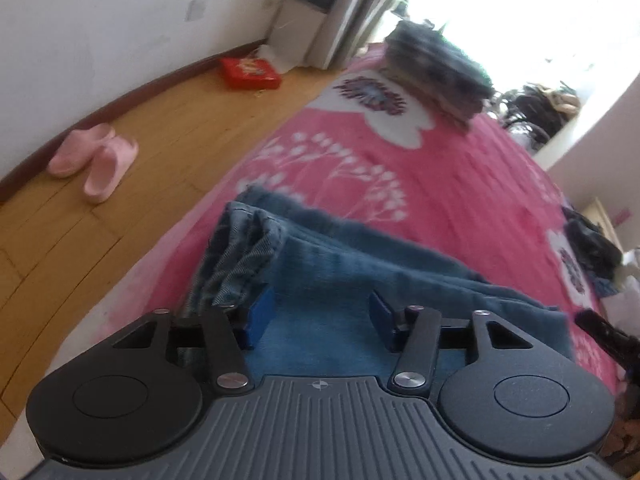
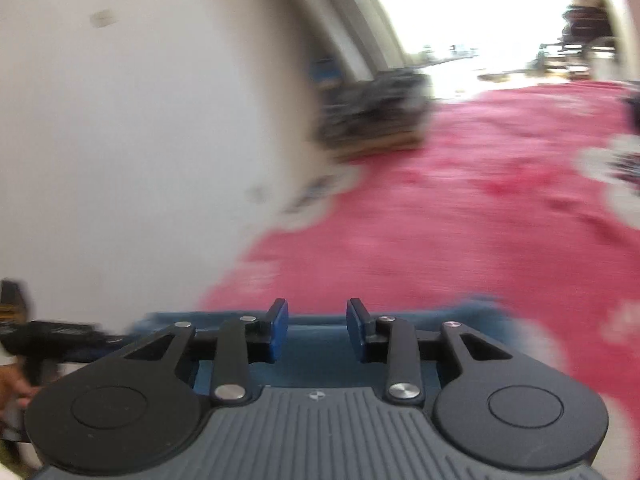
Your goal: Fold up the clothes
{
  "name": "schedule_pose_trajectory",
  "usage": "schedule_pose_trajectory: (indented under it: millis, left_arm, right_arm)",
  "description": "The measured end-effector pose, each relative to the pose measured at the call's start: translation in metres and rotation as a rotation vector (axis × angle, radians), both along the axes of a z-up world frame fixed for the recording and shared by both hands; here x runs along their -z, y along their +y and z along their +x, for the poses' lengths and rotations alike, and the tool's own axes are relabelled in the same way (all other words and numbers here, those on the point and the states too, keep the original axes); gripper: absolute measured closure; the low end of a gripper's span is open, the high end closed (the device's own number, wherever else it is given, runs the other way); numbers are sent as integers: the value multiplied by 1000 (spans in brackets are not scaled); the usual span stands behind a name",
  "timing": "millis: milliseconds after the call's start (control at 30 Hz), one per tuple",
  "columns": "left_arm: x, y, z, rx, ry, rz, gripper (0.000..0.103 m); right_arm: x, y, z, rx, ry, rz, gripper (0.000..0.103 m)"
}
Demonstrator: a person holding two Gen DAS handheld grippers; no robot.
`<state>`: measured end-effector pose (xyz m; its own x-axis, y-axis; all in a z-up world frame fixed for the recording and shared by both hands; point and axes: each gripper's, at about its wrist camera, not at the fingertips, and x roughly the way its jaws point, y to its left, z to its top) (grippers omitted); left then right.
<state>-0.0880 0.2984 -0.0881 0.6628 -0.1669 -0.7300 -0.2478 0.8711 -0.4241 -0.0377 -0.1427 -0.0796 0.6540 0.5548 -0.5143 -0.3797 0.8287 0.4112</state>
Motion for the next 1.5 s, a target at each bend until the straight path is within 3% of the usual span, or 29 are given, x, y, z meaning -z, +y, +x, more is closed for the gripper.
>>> schedule_pose_trajectory:
  millis: [33, 100, 133, 200, 367, 533, 600, 633, 767, 933, 1000, 1033, 1100, 1167, 1233, 1367, 1500]
  left_arm:
    - [1, 1, 0, -3, -1, 0, 54]
    - [2, 3, -1, -8, -4, 0, 55]
    - [2, 4, -2, -11, -6, 0, 55]
    - [3, 6, -3, -17, -9, 0, 55]
    - [3, 0, 0, -5, -17, 36, 55]
    - [3, 2, -3, -4, -28, 25, 55]
    - [4, 3, -4, -2, -35, 21, 55]
    - [5, 3, -5, 0, -37, 20, 55]
    - [6, 5, -6, 5, -46, 11, 55]
    - [9, 7, -7, 6, -61, -3, 55]
    - [10, 8, -7, 9, -64, -8, 55]
    - [10, 9, -6, 12, -65, -11, 55]
    - [10, 10, -6, 16, -64, -19, 55]
    - [11, 12, -6, 16, -65, -28, 55]
    - [12, 13, -7, 15, -68, -37, 55]
    - [13, 14, -8, 19, -75, -46, 55]
    - [14, 16, -8, 23, -80, -50, 55]
  right_arm:
    - [14, -10, 5, 31, 19, -54, 69]
    - [47, -27, 16, 96, 65, -199, 83]
    - [53, -32, 18, 105, 66, -216, 84]
    - [44, -29, 21, 76, 39, -183, 80]
    - [21, -23, 29, 2, -29, -100, 80]
    - [42, 9, 61, -55, 25, -256, 91]
    - [37, 17, 65, -29, 32, -293, 91]
    - [27, 24, 61, -28, 14, -313, 85]
    - [-4, 56, 40, -194, -30, -211, 86]
    - [16, 122, 49, -441, -20, -210, 89]
    - [35, 132, 56, -437, 15, -249, 99]
    - [42, 128, 64, -421, 34, -223, 103]
    - [53, 118, 80, -383, 82, -161, 103]
    - [44, 108, 82, -321, 93, -125, 103]
    - [39, 100, 77, -313, 81, -134, 97]
    - [36, 79, 68, -326, 71, -165, 102]
    - [38, 8, 79, -142, 142, -152, 103]
